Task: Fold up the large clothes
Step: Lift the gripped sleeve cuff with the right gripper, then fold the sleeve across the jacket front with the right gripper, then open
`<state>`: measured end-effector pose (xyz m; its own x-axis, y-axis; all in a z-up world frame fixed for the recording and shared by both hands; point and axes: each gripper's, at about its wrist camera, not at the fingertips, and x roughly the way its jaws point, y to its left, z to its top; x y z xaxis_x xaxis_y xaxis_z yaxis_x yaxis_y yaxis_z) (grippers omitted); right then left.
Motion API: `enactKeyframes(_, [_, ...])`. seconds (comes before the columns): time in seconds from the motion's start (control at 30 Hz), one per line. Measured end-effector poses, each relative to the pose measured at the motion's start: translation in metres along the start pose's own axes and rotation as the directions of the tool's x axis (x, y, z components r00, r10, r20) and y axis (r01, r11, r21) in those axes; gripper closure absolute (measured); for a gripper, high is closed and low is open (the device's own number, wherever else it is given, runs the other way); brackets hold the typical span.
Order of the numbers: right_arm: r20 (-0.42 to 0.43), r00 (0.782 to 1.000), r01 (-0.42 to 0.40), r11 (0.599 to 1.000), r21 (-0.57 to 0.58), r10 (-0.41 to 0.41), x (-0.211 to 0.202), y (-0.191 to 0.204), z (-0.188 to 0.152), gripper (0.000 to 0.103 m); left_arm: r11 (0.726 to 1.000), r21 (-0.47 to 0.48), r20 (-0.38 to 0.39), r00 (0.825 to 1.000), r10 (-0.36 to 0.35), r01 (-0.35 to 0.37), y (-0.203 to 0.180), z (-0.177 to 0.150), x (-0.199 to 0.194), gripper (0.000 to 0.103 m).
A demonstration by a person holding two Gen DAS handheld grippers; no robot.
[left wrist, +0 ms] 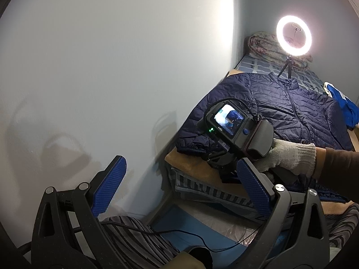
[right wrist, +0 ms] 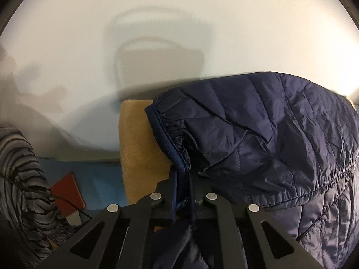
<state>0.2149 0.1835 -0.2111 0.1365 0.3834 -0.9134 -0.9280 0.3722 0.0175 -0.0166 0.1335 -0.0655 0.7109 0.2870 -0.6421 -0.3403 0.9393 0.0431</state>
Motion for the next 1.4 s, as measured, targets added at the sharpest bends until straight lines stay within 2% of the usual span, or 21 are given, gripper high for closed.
enactKeyframes(0.17, [0.073,0.996,-0.048,0.996,0.076,0.042,-0.017,-0.013,-0.004,0.097,1.000,0.017,0.003,1.000,0.003,-0.003,-0.005,-0.001,0.000,0.002])
enactKeyframes(0.43, [0.154,0.988,-0.055,0.980,0.191,0.025,-0.043,-0.044,-0.016,0.098,0.999,0.052,0.019,1.000,0.001,-0.002,-0.017,0.000,-0.006,0.002])
enactKeyframes(1.1, [0.213,0.977,-0.057,0.945,0.323,-0.014,-0.084,-0.077,-0.032,0.098,0.996,0.090,0.042,0.999,-0.013,0.010,-0.027,-0.002,-0.018,0.002])
enactKeyframes(1.4, [0.227,0.973,-0.043,0.918,0.394,-0.052,-0.097,-0.106,-0.048,0.098,0.993,0.117,0.051,0.998,-0.028,0.022,-0.036,0.002,-0.018,0.002])
